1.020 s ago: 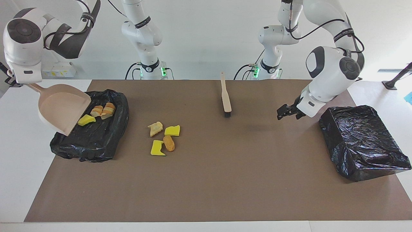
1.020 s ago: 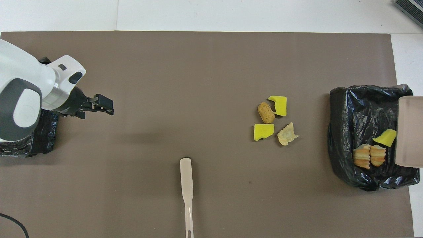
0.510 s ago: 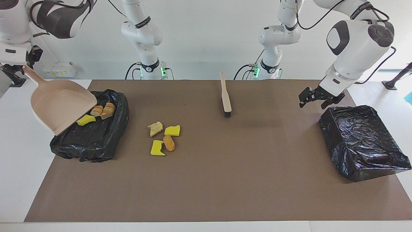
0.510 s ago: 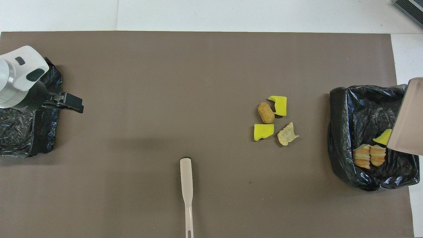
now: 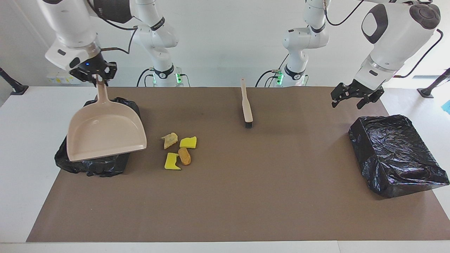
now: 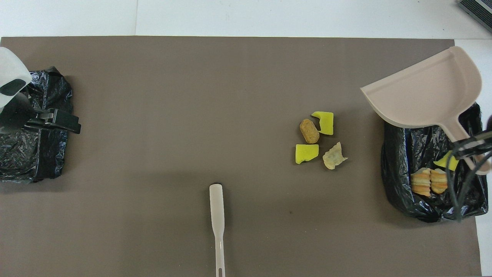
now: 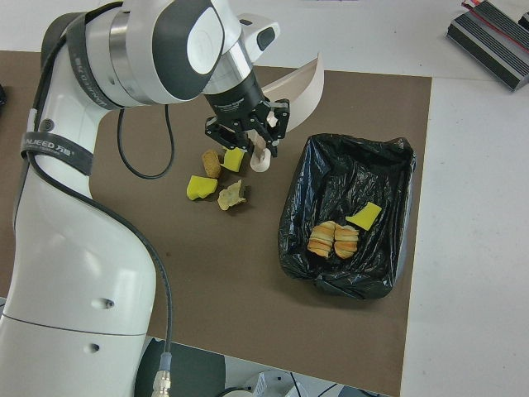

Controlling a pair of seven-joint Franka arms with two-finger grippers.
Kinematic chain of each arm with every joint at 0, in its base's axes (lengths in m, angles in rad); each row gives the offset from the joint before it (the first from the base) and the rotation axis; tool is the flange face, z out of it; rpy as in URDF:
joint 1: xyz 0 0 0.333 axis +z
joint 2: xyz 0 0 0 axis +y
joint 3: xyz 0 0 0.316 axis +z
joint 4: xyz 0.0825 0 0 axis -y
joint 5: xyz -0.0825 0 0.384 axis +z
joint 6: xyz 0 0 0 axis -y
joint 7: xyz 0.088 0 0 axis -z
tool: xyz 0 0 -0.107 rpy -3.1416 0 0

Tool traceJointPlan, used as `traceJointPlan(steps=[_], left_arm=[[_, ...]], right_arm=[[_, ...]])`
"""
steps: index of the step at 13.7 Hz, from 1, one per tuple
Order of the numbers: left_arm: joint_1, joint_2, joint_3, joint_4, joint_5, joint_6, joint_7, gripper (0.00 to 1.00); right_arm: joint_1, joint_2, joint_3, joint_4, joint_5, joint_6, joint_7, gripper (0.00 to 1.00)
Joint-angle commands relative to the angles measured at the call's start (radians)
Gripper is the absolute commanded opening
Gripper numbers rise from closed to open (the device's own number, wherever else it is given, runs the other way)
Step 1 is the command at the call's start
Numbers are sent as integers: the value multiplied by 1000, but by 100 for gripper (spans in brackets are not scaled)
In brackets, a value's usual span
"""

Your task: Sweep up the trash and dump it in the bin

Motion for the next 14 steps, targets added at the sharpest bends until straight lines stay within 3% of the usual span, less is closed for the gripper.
traceJointPlan(steps=[1,5,7,9,14], left_arm=[[9,-50,-6,11,13,-20,5,100],[-26,-51,-3,14,28,-83,11,100],[-127,-51,92,20,44,-88,14,100],[-121,-51,94,20,44,-82,15,100],[-111,-59,106,8,42,-77,80,100]], right_arm=[[87,68,1,4,144,93,274,0],[302,275,1,74,177,277,544,0],[370,364,7,111,203,410,676,0],[458,464,2,178,197,469,701,0],[562,593,8,205,197,656,766,0]])
